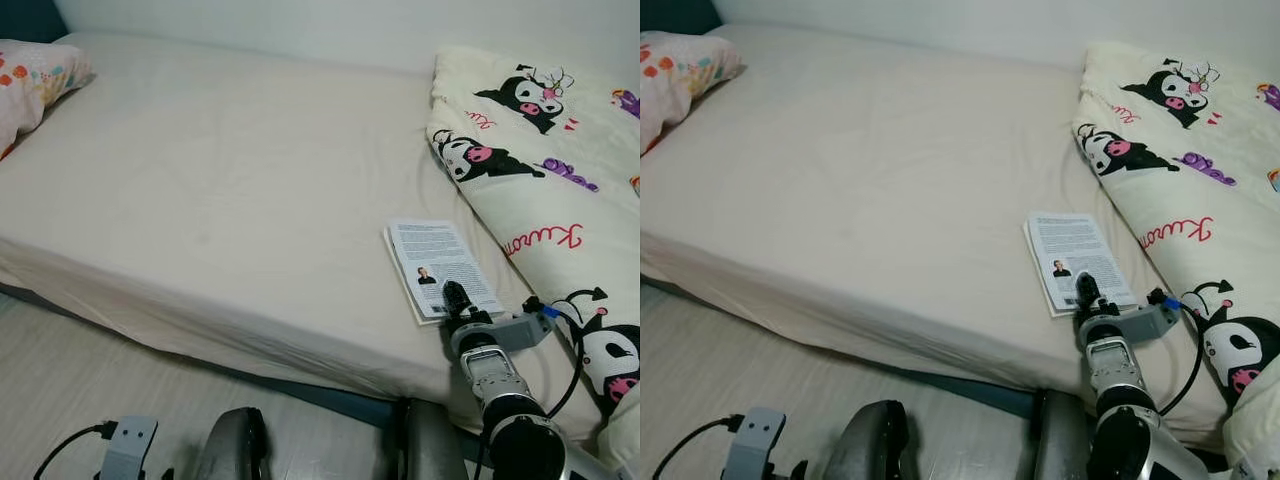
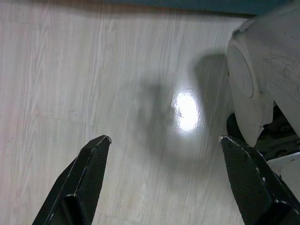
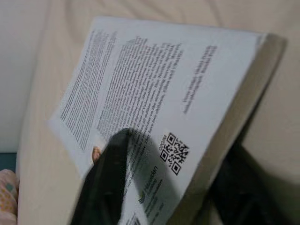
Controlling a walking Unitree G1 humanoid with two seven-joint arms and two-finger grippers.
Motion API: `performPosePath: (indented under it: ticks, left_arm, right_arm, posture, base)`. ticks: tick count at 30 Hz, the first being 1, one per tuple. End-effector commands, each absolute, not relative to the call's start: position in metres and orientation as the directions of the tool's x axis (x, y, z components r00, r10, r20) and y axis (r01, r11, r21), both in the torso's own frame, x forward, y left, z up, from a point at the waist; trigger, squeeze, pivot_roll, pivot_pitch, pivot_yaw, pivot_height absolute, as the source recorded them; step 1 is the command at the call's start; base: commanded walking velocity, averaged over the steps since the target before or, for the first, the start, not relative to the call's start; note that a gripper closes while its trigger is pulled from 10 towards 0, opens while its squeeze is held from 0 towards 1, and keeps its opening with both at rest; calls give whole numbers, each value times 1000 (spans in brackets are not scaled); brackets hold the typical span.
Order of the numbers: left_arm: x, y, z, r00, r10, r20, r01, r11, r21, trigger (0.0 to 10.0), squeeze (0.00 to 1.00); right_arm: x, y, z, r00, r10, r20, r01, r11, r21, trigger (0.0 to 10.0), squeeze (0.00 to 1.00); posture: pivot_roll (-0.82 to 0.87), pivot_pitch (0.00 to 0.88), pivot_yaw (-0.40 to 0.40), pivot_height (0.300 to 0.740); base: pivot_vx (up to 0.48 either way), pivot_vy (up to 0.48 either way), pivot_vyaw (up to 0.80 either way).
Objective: Clean up the room
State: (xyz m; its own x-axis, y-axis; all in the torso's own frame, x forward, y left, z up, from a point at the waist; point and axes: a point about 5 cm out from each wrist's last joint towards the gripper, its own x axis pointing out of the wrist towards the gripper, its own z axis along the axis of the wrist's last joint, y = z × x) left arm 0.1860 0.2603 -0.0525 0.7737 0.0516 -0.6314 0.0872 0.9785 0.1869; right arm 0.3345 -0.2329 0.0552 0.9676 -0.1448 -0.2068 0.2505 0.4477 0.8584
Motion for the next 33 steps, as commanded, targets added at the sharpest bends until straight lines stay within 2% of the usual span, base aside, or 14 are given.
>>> performPosePath:
  ticks: [1, 6, 8, 13, 15, 17, 18, 21, 23, 28, 33]
  left_arm:
    - [178, 269, -54, 759, 71, -648, 75, 978, 195, 10000, 0]
    - [181, 266, -54, 761, 68, -646, 77, 978, 193, 10000, 0]
    - [187, 262, -53, 764, 73, -641, 66, 980, 190, 10000, 0]
    - [195, 259, -50, 773, 87, -629, 43, 981, 188, 10000, 0]
    - [212, 261, -41, 797, 127, -590, -17, 982, 188, 10000, 0]
    - [212, 261, -41, 797, 127, -590, -17, 982, 188, 10000, 0]
    - [222, 263, -35, 804, 161, -573, -56, 979, 196, 10000, 0]
    - [234, 265, -28, 812, 193, -550, -100, 976, 195, 10000, 0]
    - [253, 267, -15, 819, 240, -521, -159, 968, 196, 10000, 0]
    - [262, 266, -9, 815, 262, -517, -194, 964, 182, 10000, 0]
    - [261, 261, -13, 796, 268, -543, -208, 963, 170, 10000, 0]
  right_arm:
    - [331, -209, 41, 962, -41, -269, 261, 422, 868, 0, 0]
    - [336, -207, 50, 982, 4, -186, 167, 424, 890, 0, 0]
    - [343, -204, 62, 993, 60, -102, 62, 472, 879, 0, 0]
    - [349, -204, 73, 996, 79, -49, 0, 527, 850, 0, 0]
    - [361, -196, 96, 989, 133, 70, -134, 577, 806, 0, 0]
    - [361, -196, 96, 989, 133, 70, -134, 577, 806, 0, 0]
    - [366, -188, 108, 972, 182, 149, -228, 581, 781, 0, 0]
    - [369, -179, 119, 948, 230, 222, -316, 561, 765, 0, 0]
    - [367, -159, 123, 905, 307, 293, -419, 538, 731, 0, 0]
    - [361, -148, 112, 898, 339, 280, -429, 531, 731, 0, 0]
    - [352, -150, 96, 906, 353, 232, -401, 547, 735, 0, 0]
  posture:
    - [282, 292, 62, 525]
    - [271, 274, 61, 525]
    - [252, 232, 46, 525]
    - [243, 204, 36, 525]
    - [219, 169, 28, 525]
    - [219, 169, 28, 525]
    - [205, 148, 22, 525]
    - [198, 129, 20, 530]
    - [190, 100, 15, 540]
    - [167, 76, 13, 550]
    - [140, 58, 8, 560]
  base:
    - [0, 0, 0]
    - [0, 0, 0]
    - [0, 0, 0]
    - [0, 0, 0]
    - [0, 0, 0]
    - [0, 0, 0]
    - [0, 0, 0]
    - [0, 0, 0]
    - [0, 0, 0]
    - [0, 0, 0]
    - [-91, 0, 0]
